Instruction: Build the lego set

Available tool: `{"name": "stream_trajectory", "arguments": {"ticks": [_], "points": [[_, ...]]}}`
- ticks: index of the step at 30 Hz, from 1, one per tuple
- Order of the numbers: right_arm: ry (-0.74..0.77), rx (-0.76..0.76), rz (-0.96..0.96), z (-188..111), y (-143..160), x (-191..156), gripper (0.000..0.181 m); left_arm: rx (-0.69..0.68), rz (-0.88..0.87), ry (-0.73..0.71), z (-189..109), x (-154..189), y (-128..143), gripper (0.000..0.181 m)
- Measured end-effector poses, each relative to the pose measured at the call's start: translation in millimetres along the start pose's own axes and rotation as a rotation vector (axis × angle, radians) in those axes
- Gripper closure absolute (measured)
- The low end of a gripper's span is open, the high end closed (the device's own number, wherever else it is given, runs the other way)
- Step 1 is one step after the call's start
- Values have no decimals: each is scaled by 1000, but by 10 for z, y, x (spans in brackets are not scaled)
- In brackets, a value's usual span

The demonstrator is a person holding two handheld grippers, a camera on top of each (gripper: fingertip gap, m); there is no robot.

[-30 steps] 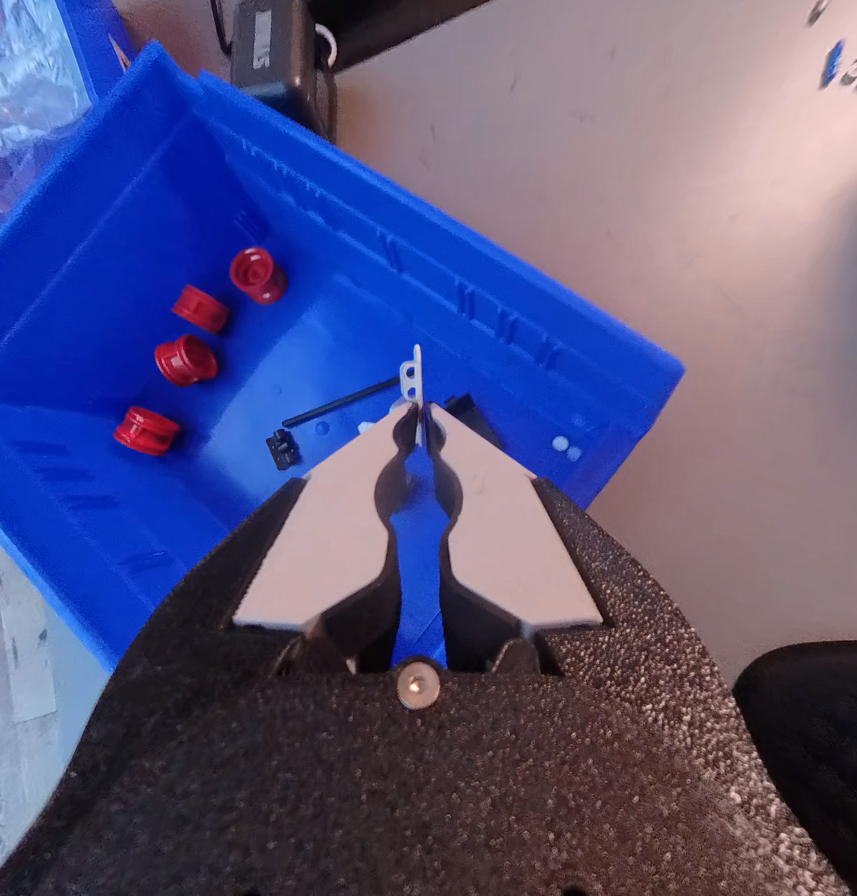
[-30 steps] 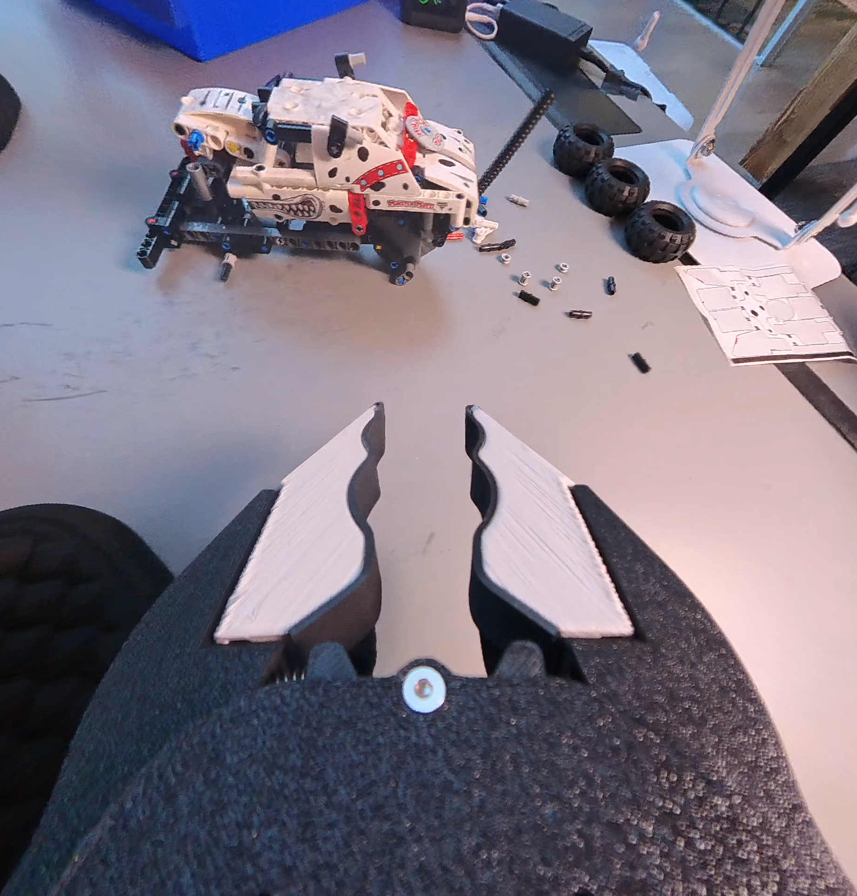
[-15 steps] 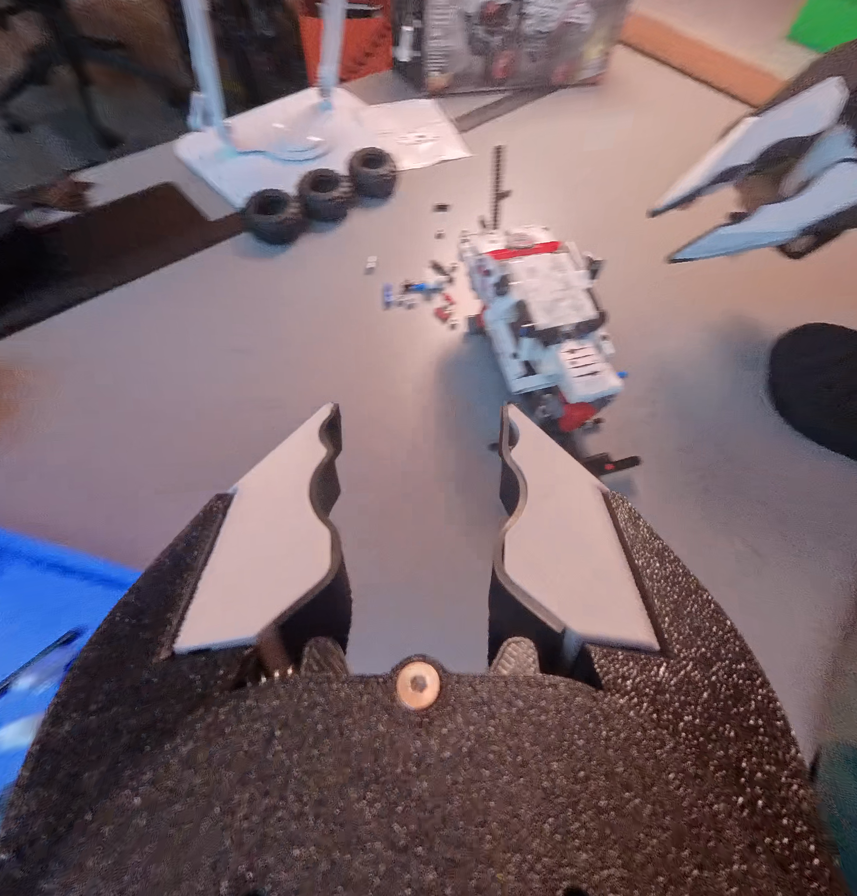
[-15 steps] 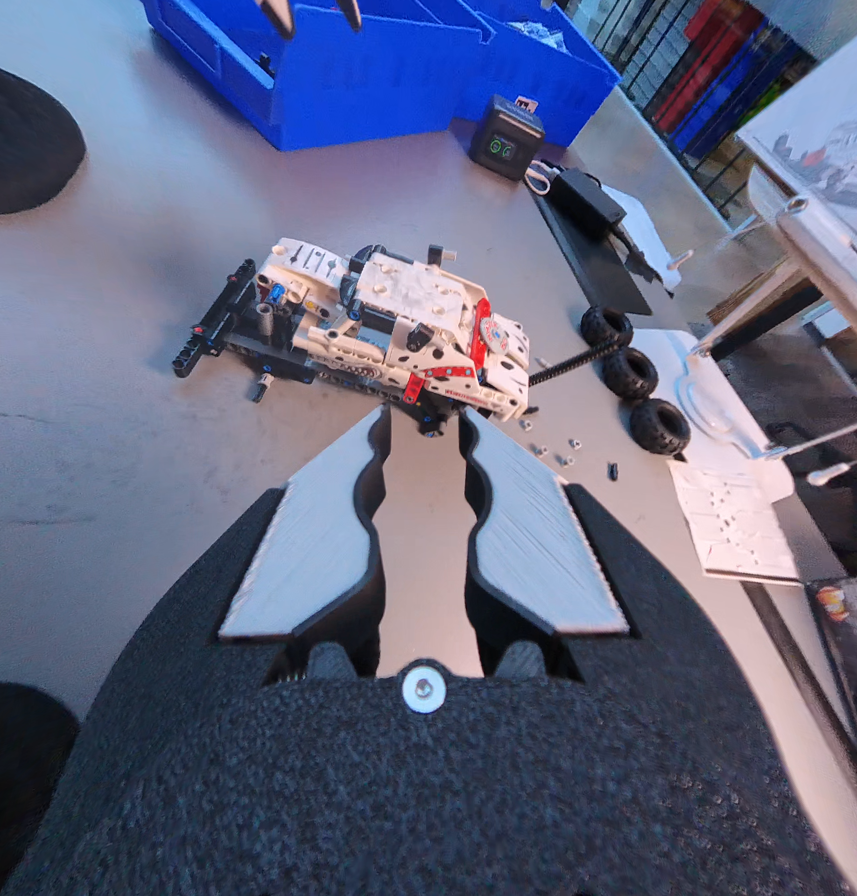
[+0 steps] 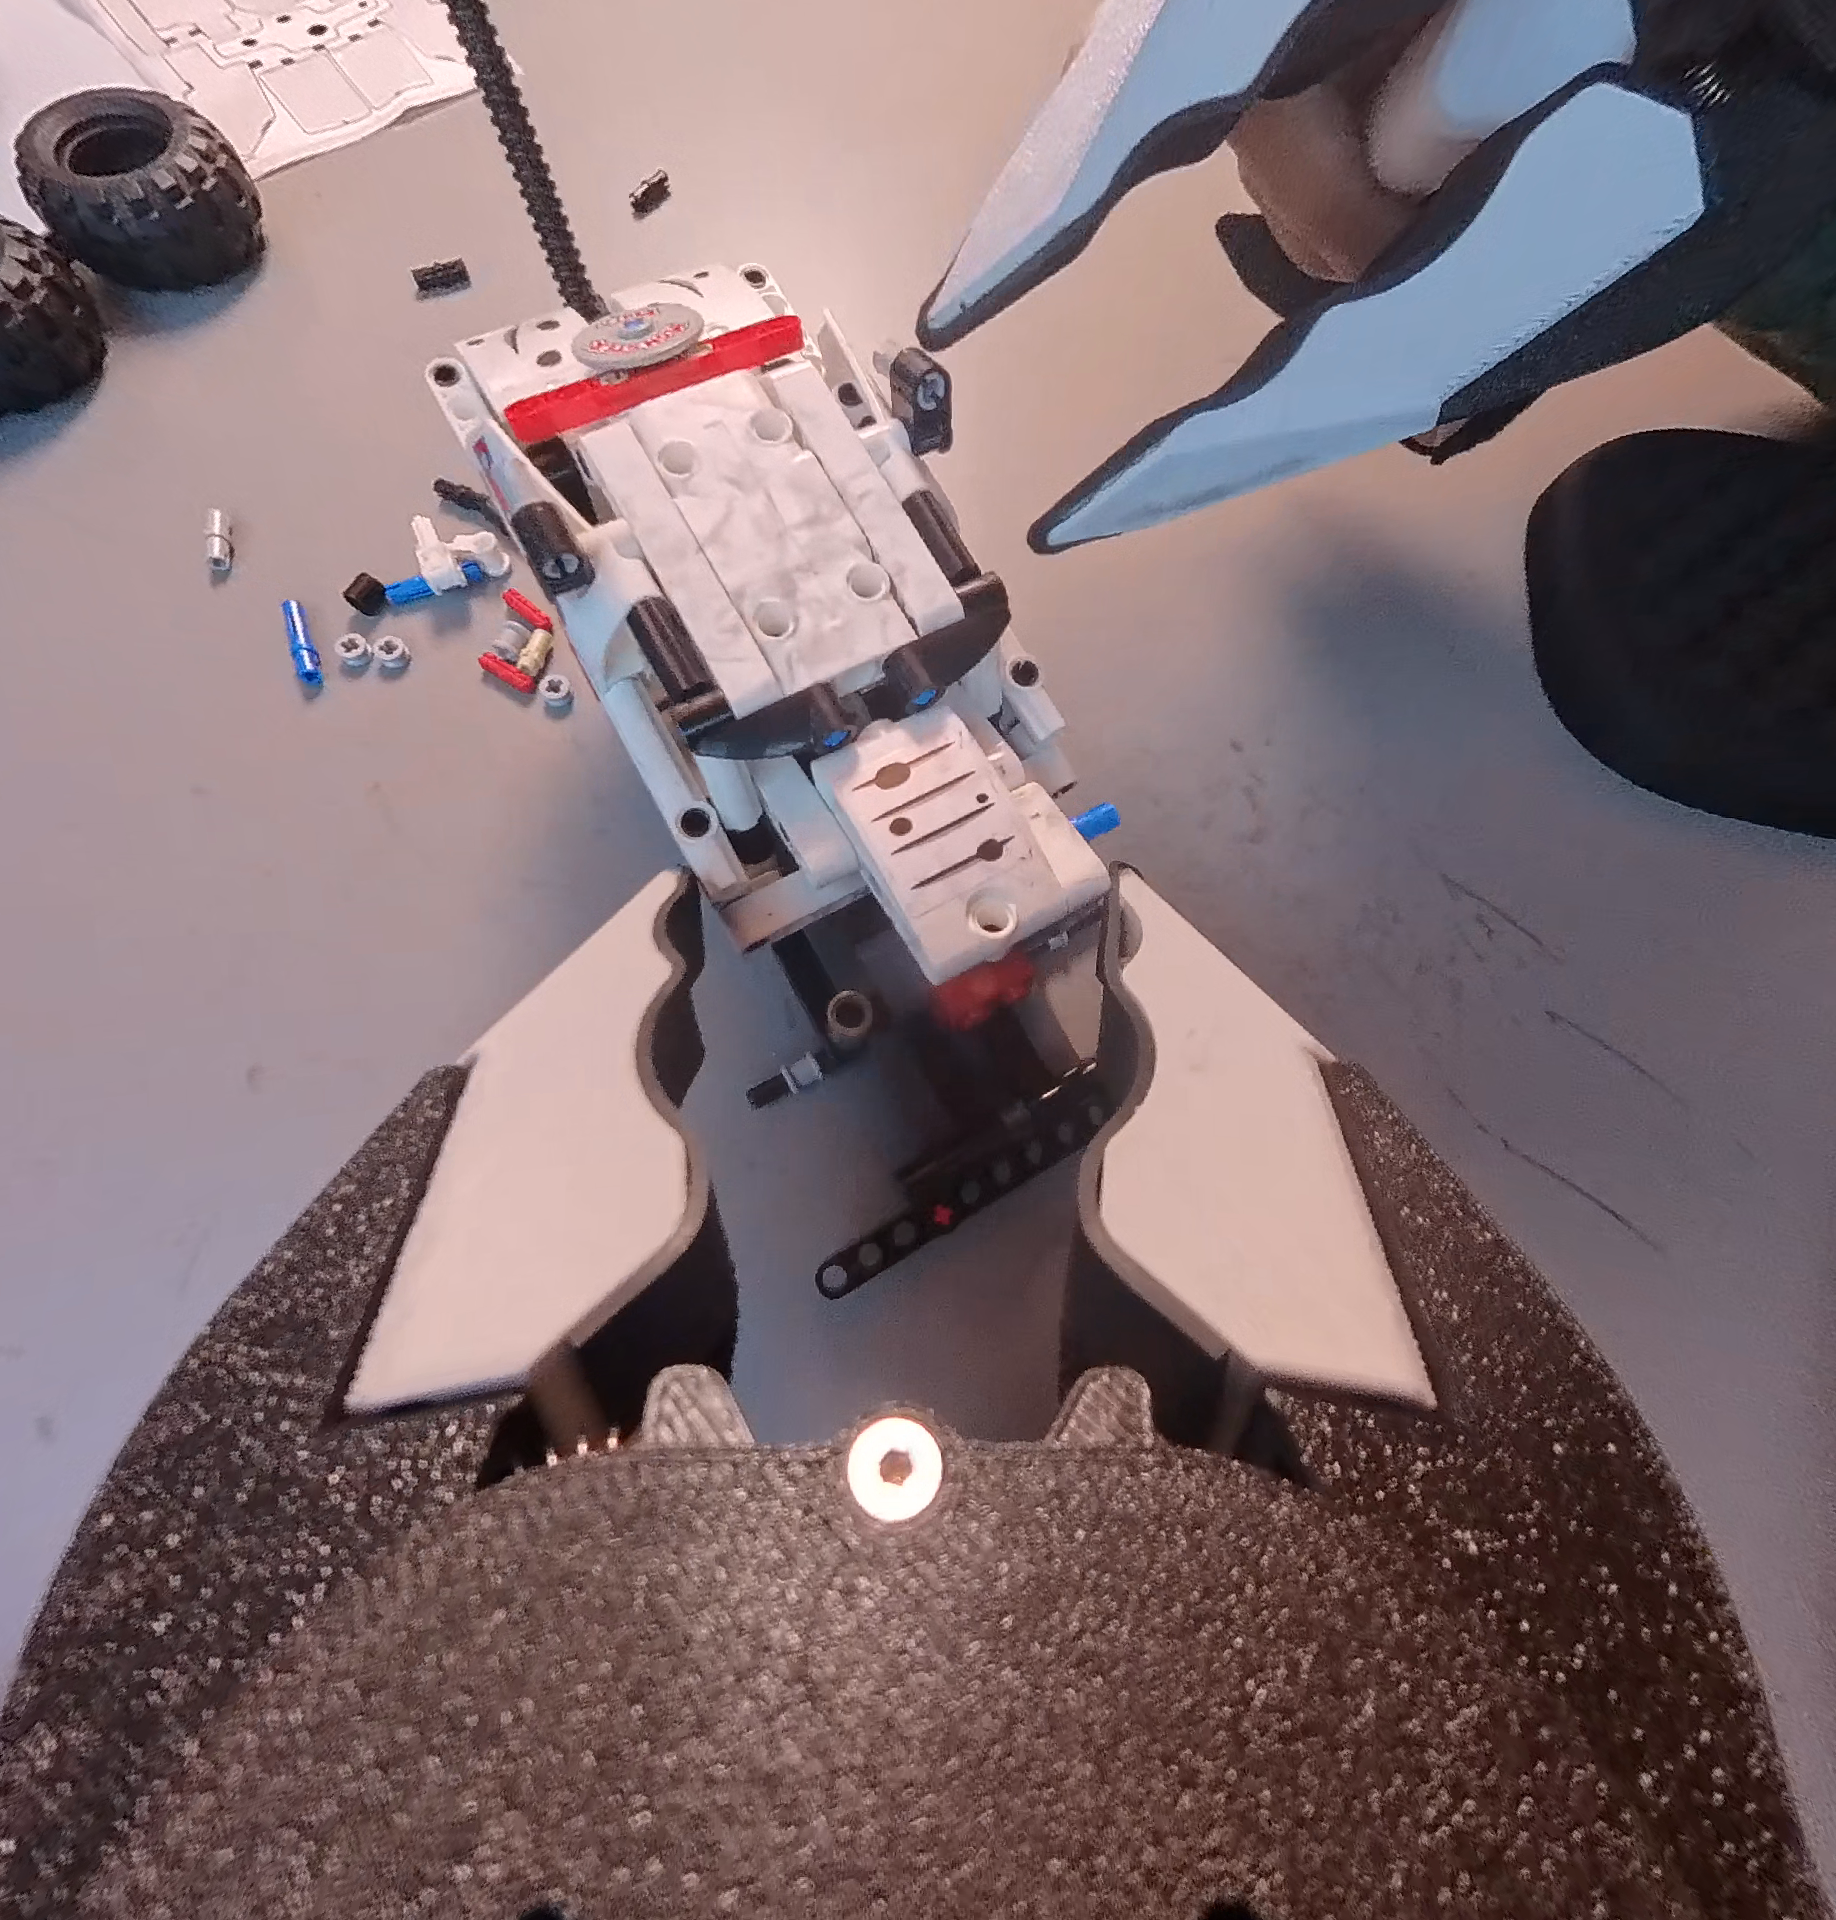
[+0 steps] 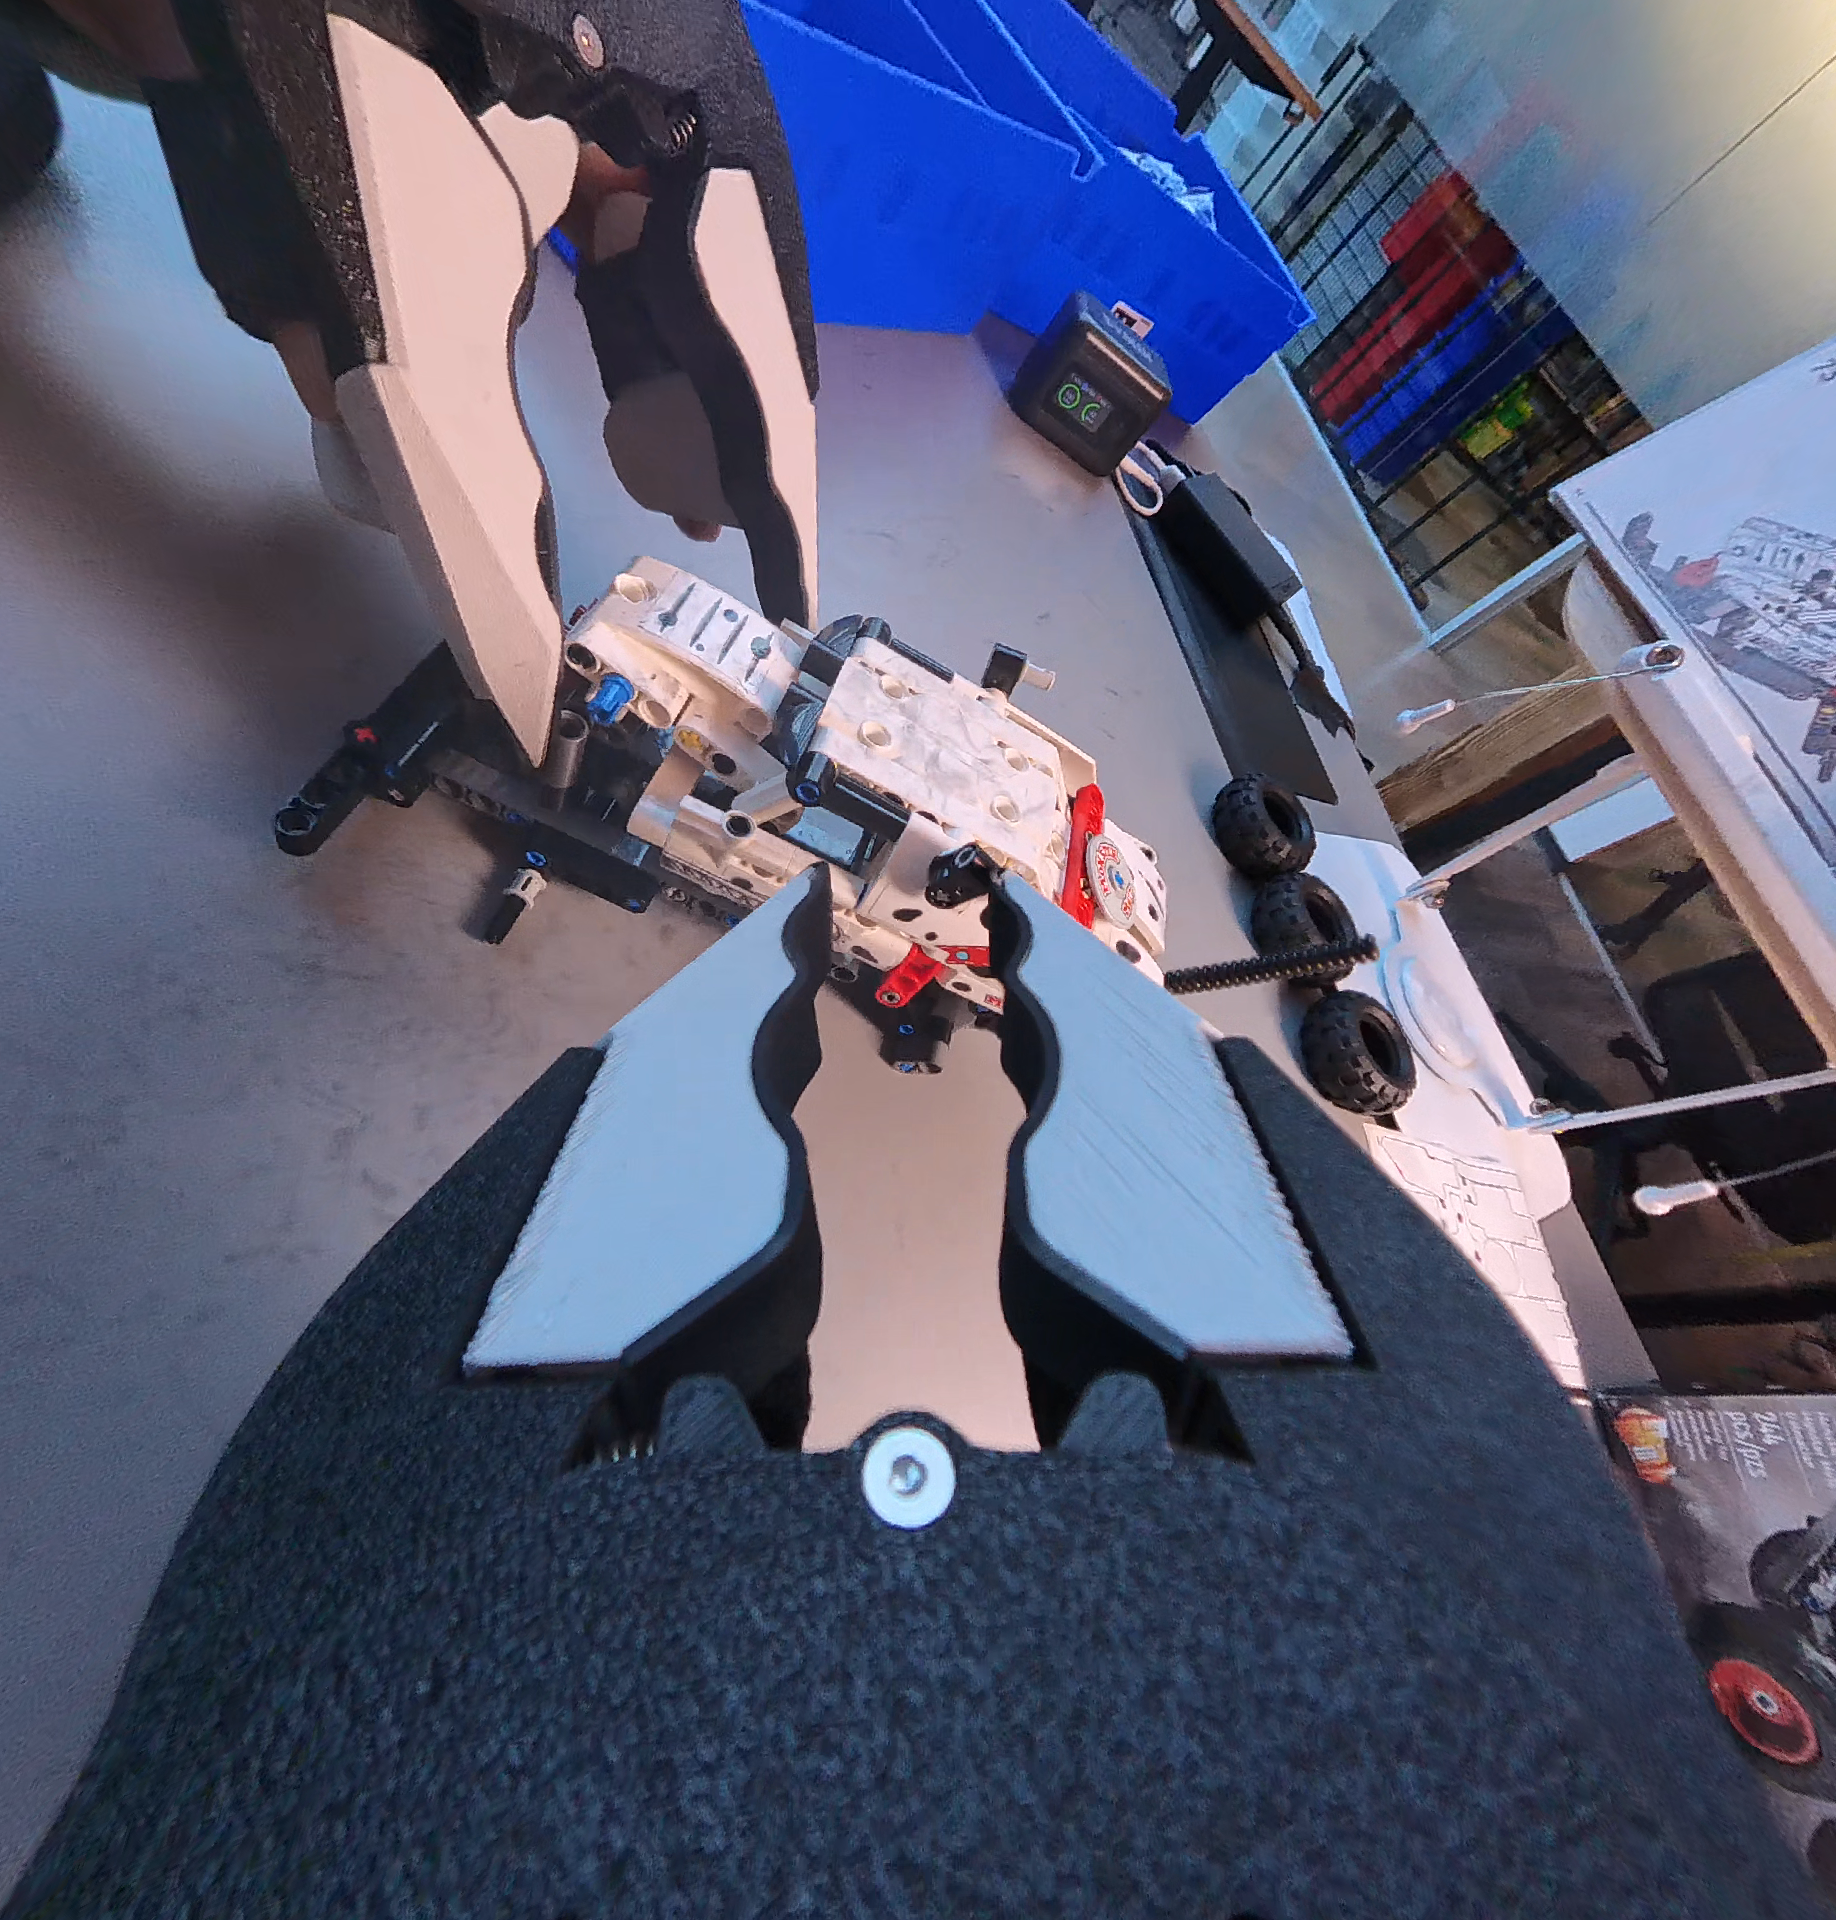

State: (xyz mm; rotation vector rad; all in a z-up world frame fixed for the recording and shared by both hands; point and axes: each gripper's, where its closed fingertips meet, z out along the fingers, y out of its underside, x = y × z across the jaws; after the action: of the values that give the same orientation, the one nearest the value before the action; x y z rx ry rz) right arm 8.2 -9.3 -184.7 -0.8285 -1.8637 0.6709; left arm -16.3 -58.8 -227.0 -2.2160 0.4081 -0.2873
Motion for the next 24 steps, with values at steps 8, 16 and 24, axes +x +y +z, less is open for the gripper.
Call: {"name": "stream_trajectory", "arguments": {"ticks": [8, 16, 24], "points": [[-32, 54, -80, -91, -15, -287, 157, 57, 65, 116, 35, 49, -31, 107], [68, 13, -301, -58, 119, -336, 158, 83, 106, 269, 139, 122, -126, 108], [103, -18, -366, -166, 122, -387, 163, 75, 211, 443, 200, 178, -213, 108]]}}
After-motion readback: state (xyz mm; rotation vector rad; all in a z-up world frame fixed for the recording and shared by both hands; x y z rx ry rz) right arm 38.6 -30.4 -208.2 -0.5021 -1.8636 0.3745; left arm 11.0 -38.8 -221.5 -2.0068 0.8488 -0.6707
